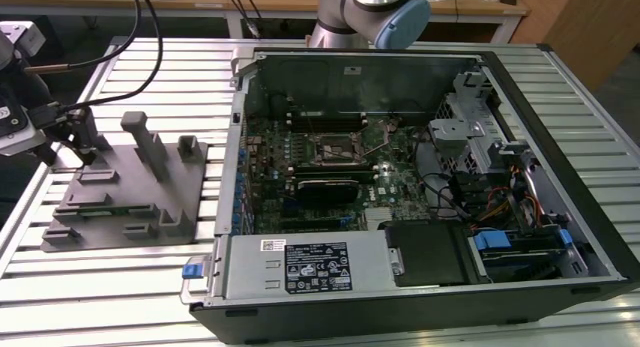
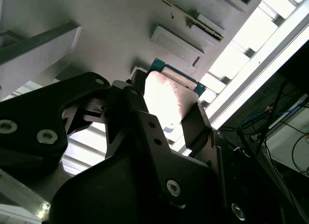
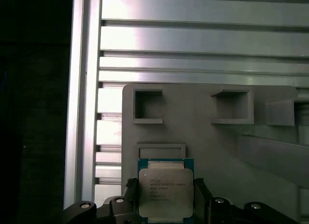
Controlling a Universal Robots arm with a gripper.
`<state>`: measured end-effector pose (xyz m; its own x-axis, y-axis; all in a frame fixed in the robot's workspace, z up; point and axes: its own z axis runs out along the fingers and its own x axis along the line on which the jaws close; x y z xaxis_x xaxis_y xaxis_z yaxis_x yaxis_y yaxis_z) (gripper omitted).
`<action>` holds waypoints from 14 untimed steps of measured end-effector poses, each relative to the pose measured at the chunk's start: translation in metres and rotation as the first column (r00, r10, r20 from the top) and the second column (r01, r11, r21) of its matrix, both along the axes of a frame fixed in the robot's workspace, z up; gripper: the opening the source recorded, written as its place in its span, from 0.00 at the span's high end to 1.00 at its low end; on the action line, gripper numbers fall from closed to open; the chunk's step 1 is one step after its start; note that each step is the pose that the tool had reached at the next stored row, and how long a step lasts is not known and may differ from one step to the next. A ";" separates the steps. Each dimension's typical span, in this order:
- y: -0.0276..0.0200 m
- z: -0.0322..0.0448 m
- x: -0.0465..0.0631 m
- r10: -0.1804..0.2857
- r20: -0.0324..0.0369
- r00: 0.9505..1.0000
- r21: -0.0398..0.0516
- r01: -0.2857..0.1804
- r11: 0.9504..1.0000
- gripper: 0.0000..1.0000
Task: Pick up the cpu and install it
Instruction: 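Pick up the cpu and move it towards the insertion slot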
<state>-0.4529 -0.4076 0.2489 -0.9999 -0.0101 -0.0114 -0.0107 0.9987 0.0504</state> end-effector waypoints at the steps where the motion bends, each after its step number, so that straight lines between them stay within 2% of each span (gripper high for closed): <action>1: 0.0000 0.0003 0.000 0.000 0.000 1.000 0.000 0.000 1.000 0.46; 14: 0.0003 0.0036 0.000 0.000 0.000 1.000 0.000 0.000 1.000 0.46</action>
